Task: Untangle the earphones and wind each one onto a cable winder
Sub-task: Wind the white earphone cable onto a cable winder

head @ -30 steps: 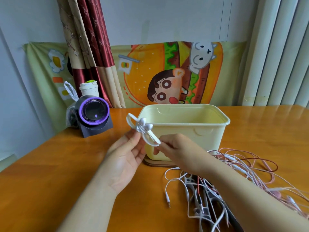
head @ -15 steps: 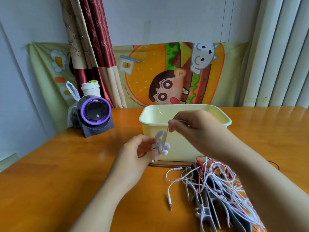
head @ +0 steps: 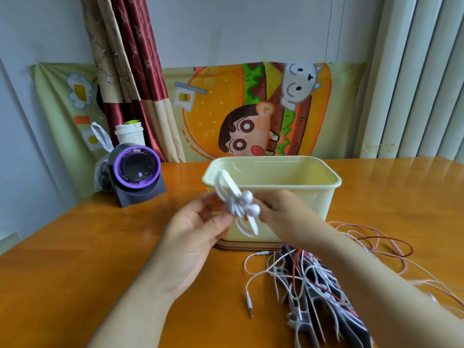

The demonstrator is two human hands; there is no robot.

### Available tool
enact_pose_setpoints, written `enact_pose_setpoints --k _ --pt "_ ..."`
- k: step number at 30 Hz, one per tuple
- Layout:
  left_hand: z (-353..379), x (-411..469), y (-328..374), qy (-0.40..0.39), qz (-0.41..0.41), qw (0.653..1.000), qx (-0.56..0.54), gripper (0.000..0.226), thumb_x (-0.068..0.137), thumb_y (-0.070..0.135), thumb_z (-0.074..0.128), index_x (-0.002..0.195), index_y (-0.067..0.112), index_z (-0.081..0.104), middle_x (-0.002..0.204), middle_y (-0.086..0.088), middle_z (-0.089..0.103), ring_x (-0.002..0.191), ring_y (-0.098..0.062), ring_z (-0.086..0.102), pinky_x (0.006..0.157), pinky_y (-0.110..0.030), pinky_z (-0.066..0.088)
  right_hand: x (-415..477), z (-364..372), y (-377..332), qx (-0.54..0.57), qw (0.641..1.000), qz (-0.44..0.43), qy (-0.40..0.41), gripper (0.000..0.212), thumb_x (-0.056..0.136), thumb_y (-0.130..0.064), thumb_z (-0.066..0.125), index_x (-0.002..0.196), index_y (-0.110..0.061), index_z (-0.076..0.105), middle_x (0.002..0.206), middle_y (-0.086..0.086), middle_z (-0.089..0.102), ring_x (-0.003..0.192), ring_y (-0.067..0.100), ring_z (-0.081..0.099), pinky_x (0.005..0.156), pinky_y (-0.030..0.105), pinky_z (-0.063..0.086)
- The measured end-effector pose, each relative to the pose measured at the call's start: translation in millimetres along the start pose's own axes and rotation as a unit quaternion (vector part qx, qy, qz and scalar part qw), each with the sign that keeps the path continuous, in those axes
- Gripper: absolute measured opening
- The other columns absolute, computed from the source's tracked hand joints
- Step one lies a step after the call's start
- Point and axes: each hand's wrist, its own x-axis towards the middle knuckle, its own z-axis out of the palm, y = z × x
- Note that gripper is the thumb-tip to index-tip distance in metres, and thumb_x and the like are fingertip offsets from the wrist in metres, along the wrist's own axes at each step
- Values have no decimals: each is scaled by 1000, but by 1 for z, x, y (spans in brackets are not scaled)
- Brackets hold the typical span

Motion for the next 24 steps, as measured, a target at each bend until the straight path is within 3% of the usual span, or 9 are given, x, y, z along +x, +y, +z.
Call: enact_pose_setpoints --k 3,5,8,12,15,24 --pt "-3 3 5 110 -17 990 -88 34 68 24 78 101 18 72 101 -1 74 86 -8 67 77 -23 49 -3 10 -8 4 997 -16 -71 35 100 -22 42 72 -16 62 51 -6 42 44 4 40 47 15 31" --pt "-5 4 6 169 -20 983 -71 32 75 19 64 107 20 68 98 5 74 82 -3 68 79 -25 43 -5 12 -11 -6 995 -30 -92 32 100 -22 39 83 -12 65 51 -8 45 48 0 42 49 15 32" --pt "-9 4 5 204 -24 978 -38 29 82 18 63 111 20 68 101 6 75 83 -1 68 79 -25 42 -8 13 -16 -32 993 -52 -104 29 100 -23 41 91 -14 67 56 -11 46 54 -3 46 52 14 31" --pt "-16 5 -3 222 -16 961 162 19 87 20 67 105 26 69 97 12 75 93 -2 67 80 -23 47 -11 8 -27 -51 992 -68 -95 25 97 -26 47 86 -17 67 55 -9 48 53 2 46 50 17 32" --pt "-16 4 -3 195 4 941 277 19 85 16 71 96 31 67 87 20 72 86 0 67 75 -17 51 -13 -8 -34 -51 995 -81 -44 25 97 -26 49 87 -14 69 57 -5 51 54 5 45 52 18 34" --pt "-2 -2 -4 48 26 927 371 23 83 17 72 94 37 67 93 17 71 91 -2 66 77 -16 49 -9 -36 -29 -47 990 -66 119 28 91 -33 58 78 -10 68 50 -5 41 52 3 43 49 18 31"
